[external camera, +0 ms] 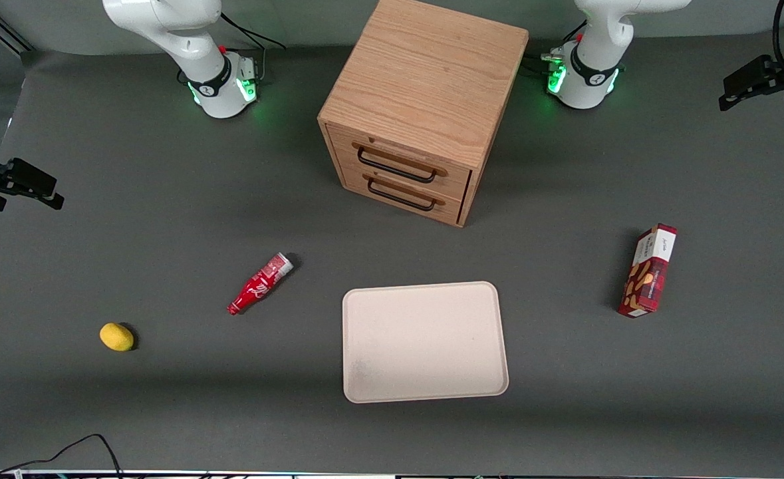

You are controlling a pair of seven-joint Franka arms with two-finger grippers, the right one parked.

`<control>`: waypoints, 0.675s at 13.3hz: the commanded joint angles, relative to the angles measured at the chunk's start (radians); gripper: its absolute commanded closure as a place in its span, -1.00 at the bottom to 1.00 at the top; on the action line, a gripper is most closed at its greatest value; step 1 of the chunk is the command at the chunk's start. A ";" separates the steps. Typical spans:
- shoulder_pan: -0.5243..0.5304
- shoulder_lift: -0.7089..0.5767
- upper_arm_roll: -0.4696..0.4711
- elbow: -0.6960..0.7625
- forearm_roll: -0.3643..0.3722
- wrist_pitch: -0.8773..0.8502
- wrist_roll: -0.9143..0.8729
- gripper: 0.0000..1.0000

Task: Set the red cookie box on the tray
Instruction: 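Move the left gripper down over the red plaid cookie box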

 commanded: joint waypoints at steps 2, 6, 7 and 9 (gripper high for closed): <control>0.000 0.118 0.073 0.030 0.016 0.070 0.244 -1.00; 0.003 0.242 0.092 -0.075 0.003 0.243 0.404 -1.00; 0.001 0.251 0.092 -0.142 -0.002 0.331 0.406 -1.00; 0.003 0.270 0.090 -0.285 -0.034 0.534 0.435 -1.00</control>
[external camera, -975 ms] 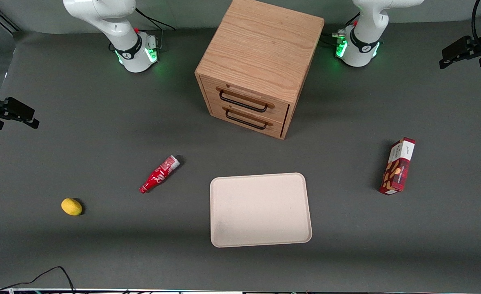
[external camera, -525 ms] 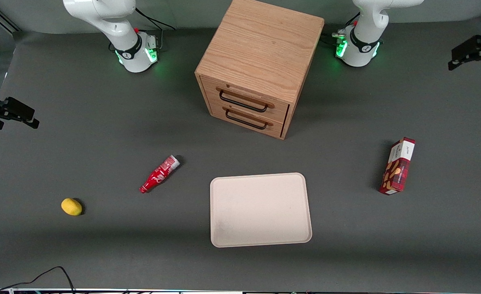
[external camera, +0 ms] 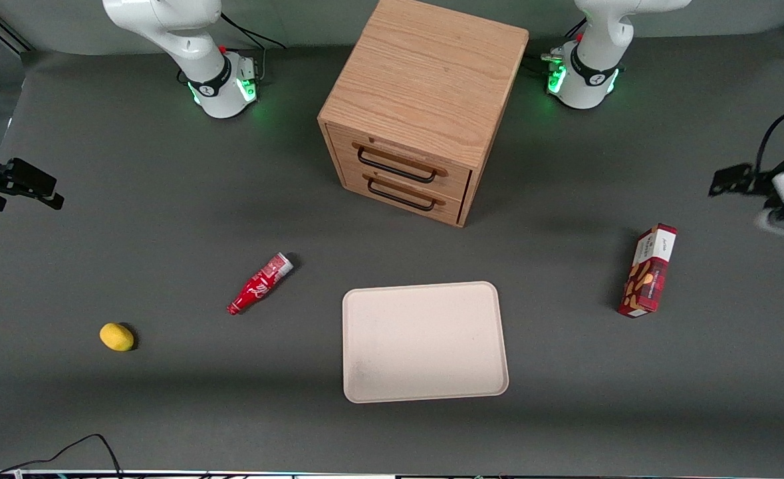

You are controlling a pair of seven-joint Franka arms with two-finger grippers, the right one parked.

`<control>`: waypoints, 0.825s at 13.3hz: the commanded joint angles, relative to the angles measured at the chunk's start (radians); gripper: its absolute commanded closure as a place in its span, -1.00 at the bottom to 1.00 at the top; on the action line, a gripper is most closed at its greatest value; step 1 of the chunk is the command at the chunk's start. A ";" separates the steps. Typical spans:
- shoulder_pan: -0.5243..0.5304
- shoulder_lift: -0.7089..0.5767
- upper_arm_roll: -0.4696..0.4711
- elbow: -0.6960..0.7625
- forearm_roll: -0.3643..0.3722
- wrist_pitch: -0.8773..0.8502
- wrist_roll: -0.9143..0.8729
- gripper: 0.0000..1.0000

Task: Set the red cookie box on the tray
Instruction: 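Move the left gripper down over the red plaid cookie box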

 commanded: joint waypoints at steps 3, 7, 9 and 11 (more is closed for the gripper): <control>0.000 0.081 0.002 -0.226 -0.109 0.380 0.097 -1.00; 0.000 0.176 0.001 -0.287 -0.126 0.583 0.139 -1.00; 0.000 0.210 0.001 -0.295 -0.126 0.638 0.157 -1.00; 0.000 0.232 0.001 -0.305 -0.126 0.673 0.157 -1.00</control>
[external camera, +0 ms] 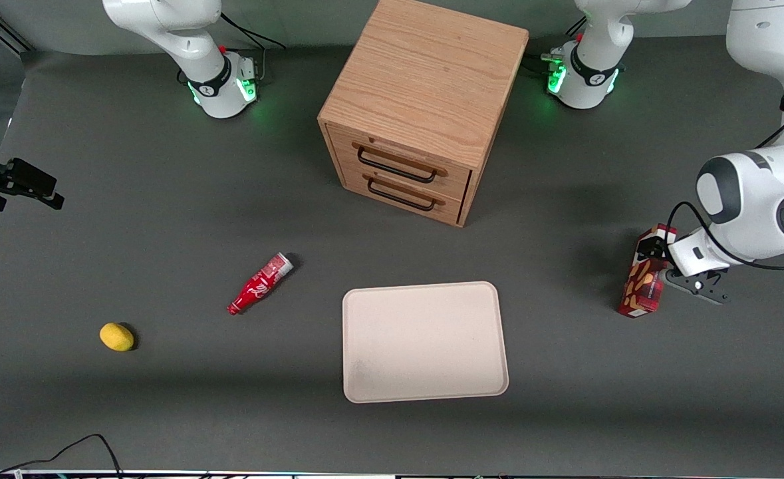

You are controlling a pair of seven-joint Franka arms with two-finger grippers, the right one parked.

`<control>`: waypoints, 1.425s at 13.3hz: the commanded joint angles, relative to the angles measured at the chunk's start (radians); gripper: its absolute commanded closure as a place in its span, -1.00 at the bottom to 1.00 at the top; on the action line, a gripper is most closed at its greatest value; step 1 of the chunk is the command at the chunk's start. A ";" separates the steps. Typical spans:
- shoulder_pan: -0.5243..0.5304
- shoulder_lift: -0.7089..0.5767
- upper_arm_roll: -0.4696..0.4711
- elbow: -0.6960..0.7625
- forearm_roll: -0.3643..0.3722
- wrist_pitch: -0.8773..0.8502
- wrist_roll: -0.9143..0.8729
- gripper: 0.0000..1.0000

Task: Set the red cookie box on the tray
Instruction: 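Close the left gripper on the cookie box's end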

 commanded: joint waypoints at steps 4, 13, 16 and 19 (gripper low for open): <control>-0.002 0.025 -0.001 -0.077 -0.031 0.147 0.029 -0.98; -0.002 0.037 -0.003 -0.076 -0.060 0.151 0.033 1.00; -0.001 0.017 -0.001 -0.062 -0.059 0.124 0.040 1.00; -0.001 -0.009 0.003 0.037 -0.060 -0.029 0.046 1.00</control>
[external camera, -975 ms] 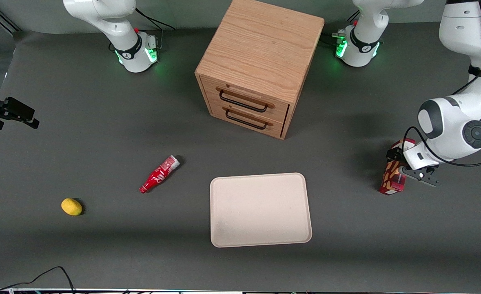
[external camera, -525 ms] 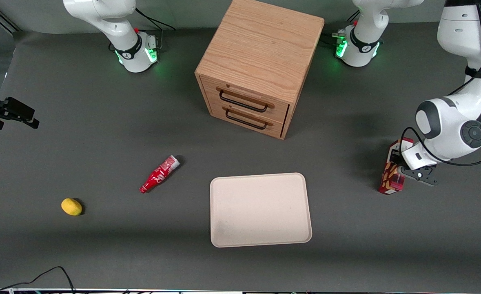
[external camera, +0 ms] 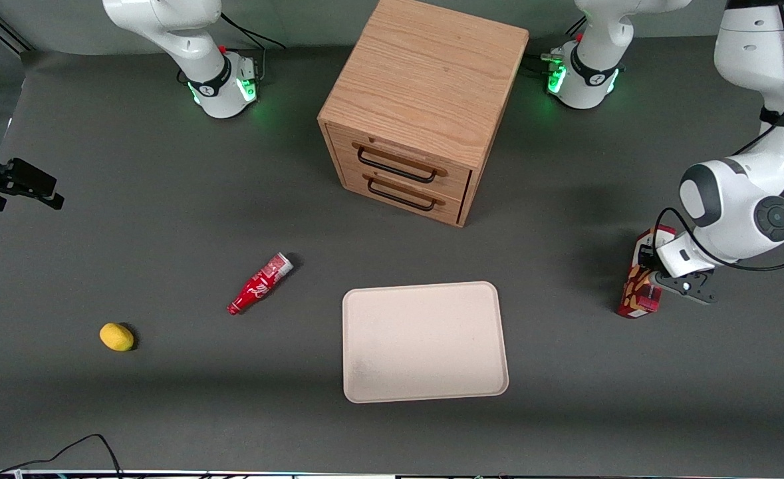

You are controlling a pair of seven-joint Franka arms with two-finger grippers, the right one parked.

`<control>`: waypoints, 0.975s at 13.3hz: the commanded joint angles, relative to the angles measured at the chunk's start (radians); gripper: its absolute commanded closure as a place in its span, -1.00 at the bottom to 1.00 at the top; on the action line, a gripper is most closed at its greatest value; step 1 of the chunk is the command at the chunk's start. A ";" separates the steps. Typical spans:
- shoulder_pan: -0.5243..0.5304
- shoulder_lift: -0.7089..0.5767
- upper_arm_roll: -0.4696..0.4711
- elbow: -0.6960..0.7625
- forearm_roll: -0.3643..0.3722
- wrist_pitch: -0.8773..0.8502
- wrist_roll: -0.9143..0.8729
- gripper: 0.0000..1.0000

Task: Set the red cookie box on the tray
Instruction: 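Lift the cookie box upright and carry it toward the cream tray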

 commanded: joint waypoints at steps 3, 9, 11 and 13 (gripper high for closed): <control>-0.001 -0.066 0.024 0.230 -0.016 -0.353 0.016 1.00; -0.013 -0.107 -0.015 0.573 0.000 -0.806 -0.278 1.00; -0.013 -0.106 -0.115 0.653 0.010 -0.872 -0.490 1.00; -0.013 -0.104 -0.218 0.670 0.022 -0.865 -0.663 1.00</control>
